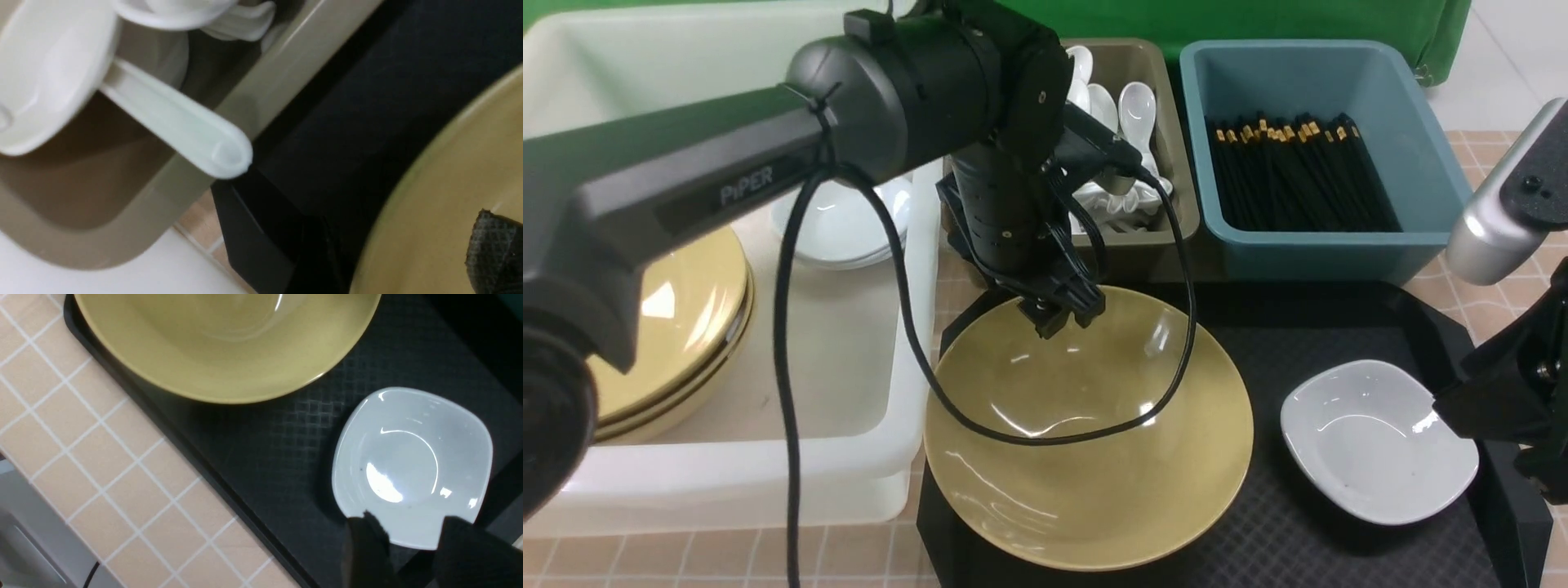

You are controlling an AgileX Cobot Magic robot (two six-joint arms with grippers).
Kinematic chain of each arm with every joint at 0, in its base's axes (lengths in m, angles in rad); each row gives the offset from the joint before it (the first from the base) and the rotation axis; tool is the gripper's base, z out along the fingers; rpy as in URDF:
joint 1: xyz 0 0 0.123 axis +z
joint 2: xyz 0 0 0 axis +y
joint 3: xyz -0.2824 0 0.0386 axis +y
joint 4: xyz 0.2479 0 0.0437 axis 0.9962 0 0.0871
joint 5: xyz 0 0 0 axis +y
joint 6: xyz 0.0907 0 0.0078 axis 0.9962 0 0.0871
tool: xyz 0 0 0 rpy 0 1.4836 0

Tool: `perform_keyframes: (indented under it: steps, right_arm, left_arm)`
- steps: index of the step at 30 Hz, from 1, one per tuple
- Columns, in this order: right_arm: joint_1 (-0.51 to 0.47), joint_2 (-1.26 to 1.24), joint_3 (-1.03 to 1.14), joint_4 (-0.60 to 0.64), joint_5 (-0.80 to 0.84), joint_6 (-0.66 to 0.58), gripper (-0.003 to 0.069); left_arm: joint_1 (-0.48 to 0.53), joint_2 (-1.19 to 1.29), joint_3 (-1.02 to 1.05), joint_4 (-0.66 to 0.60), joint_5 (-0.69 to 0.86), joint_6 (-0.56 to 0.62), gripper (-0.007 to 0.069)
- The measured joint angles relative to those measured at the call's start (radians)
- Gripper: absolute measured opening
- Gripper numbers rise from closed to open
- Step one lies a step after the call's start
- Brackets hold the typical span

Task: On brown table put chopsticks spoon bowls plates into blue grey white boxes.
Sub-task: 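Grasp the large bowl on the tray by its rim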

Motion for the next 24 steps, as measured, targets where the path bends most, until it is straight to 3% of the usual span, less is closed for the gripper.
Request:
perform_keyframes:
  steps: [5, 7, 10, 13, 15, 19, 24]
  right_arm:
    - [0.000, 0.000, 0.000, 0.000, -0.001, 0.000, 0.0287]
    - [0.000, 0.000, 0.000, 0.000, -0.001, 0.000, 0.0287]
    - [0.000, 0.000, 0.000, 0.000, -0.018, 0.000, 0.0283]
    - [0.000, 0.000, 0.000, 0.000, -0.050, 0.000, 0.0263]
    - [0.000, 0.000, 0.000, 0.000, -0.070, 0.000, 0.0227]
    - [0.000, 0.000, -0.015, 0.000, -0.074, 0.000, 0.0076]
    - [0.000, 0.000, -0.084, 0.008, -0.076, -0.010, 0.0036]
  left_arm:
    - [0.001, 0.053, 0.000, -0.036, 0.015, 0.000, 0.0380]
    - [0.001, 0.066, 0.000, -0.035, 0.024, 0.000, 0.0328]
    - [0.003, 0.064, -0.004, -0.053, 0.081, 0.008, 0.0190]
    - [0.003, 0.052, -0.008, -0.074, 0.095, 0.008, 0.0157]
    - [0.003, 0.037, -0.008, -0.081, 0.105, 0.008, 0.0144]
    - [0.003, -0.029, -0.008, -0.130, 0.119, 0.008, 0.0048]
    - [0.036, -0.168, -0.004, -0.200, 0.106, 0.016, 0.0008]
